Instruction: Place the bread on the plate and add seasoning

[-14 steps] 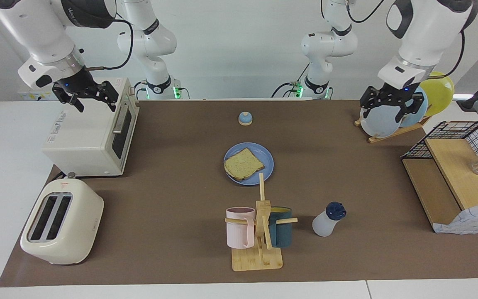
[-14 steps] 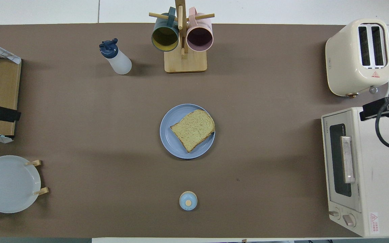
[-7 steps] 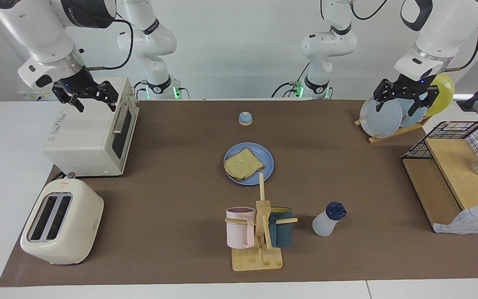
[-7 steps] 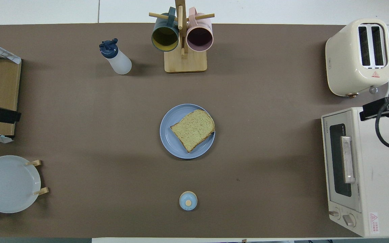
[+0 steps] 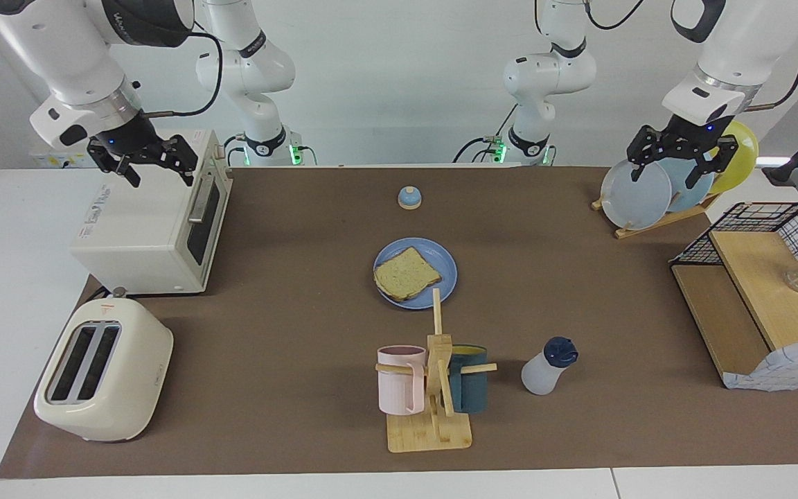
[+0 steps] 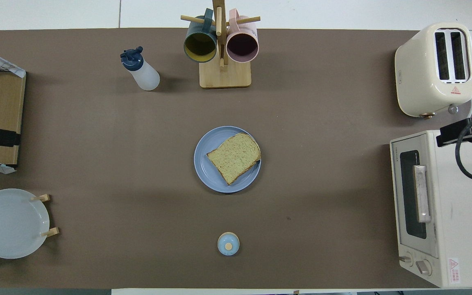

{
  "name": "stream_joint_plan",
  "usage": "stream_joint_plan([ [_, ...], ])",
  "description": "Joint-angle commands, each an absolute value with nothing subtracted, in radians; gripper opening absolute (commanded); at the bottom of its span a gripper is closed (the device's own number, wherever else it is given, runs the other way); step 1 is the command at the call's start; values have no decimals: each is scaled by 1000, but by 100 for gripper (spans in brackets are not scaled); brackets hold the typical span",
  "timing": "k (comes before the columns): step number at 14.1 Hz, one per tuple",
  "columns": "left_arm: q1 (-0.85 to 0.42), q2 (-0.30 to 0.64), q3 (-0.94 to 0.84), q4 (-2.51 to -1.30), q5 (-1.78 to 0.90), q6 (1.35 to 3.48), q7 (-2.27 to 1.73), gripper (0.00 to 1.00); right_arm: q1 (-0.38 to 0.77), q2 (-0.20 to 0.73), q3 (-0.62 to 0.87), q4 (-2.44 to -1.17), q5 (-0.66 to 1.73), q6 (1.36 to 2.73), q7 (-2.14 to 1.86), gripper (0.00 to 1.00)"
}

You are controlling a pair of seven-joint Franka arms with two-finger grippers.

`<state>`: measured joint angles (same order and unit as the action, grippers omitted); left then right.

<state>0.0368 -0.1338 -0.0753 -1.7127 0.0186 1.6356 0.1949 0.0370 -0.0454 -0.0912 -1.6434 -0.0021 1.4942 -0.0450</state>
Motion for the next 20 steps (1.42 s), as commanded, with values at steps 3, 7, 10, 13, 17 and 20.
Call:
stream_joint_plan([
  [3,-70,-46,-19,-1528,35,1450,141,100,31,-55,-84,-1652,-5,1497,-46,100],
  [7,-43,-133,-5,-1738,32,1591,161,100,31,-54,-84,-1652,-5,1497,-46,100],
  [10,-26,-126,14,-1732,-1,1595,184,100,31,-55,-86,-1652,-5,1497,-46,100],
  [13,-25,-100,29,-1689,-17,1598,184,100,29,-55,-86,-1654,-5,1497,-46,100],
  [17,-46,-100,21,-1690,-11,1594,184,100,31,-55,-84,-1652,-5,1497,-46,100],
  [20,-51,-100,17,-1692,-12,1589,184,100,31,-55,-84,-1652,-5,1497,-46,100],
])
